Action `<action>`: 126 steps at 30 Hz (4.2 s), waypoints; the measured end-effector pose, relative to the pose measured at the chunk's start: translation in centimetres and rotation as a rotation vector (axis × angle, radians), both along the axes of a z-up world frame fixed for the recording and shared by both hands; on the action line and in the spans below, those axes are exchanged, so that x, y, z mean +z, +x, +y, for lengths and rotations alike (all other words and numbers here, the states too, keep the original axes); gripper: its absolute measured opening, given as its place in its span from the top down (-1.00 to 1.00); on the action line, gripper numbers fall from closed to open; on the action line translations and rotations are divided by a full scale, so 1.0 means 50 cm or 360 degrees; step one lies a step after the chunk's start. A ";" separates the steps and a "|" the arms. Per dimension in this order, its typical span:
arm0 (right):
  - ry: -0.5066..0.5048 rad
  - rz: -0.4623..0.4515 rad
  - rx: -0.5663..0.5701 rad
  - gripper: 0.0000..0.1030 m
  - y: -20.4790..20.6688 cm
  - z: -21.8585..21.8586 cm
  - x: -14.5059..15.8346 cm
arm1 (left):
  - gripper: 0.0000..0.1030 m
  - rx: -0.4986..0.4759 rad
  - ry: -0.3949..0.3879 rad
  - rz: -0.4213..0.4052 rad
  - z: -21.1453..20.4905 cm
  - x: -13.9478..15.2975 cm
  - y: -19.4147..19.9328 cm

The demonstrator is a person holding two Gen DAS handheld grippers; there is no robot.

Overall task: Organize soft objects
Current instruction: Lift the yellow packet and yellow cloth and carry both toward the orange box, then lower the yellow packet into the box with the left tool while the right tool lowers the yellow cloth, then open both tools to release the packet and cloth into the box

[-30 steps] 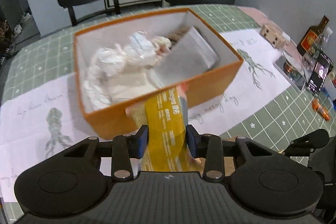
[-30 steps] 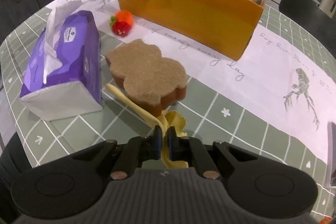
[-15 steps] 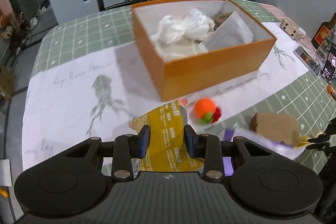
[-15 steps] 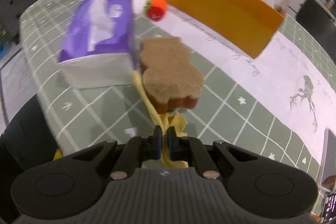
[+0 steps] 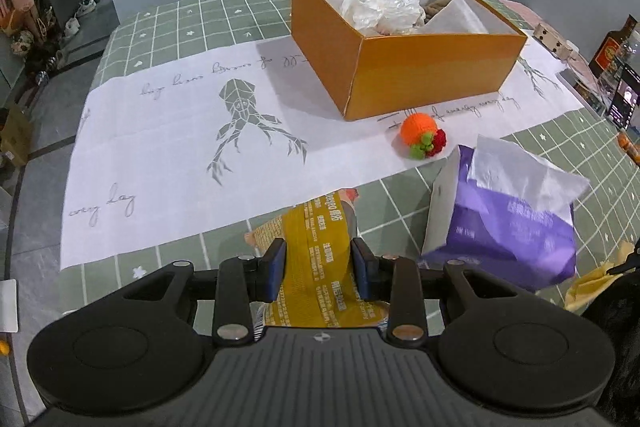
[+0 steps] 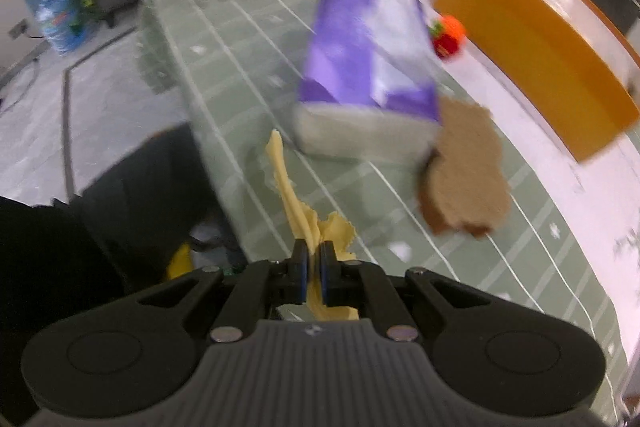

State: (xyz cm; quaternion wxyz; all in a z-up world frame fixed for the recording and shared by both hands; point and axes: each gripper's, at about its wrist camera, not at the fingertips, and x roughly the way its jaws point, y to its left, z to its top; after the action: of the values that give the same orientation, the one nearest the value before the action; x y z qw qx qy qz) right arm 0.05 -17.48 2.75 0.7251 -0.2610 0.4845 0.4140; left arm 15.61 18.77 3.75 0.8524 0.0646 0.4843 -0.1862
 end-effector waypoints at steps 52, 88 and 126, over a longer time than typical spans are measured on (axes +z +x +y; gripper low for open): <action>-0.0030 -0.0471 -0.0468 0.93 0.563 -0.082 0.209 | 0.25 -0.0728 0.0014 -0.0308 -0.381 0.116 0.357; 0.0034 -0.0161 -0.0551 0.50 0.720 0.001 -0.016 | -0.03 -0.0723 0.0116 -0.0014 -0.414 -0.069 0.462; 0.0055 -0.0402 -0.0509 0.20 0.547 0.005 0.160 | -0.25 -0.0701 0.0118 -0.0247 -0.359 0.095 0.291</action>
State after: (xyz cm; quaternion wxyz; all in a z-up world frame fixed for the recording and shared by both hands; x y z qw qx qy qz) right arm 27.40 -17.25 10.74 0.8410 -0.2180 0.4177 0.2657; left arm 30.15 0.83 8.50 0.8229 0.2141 0.3981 -0.3443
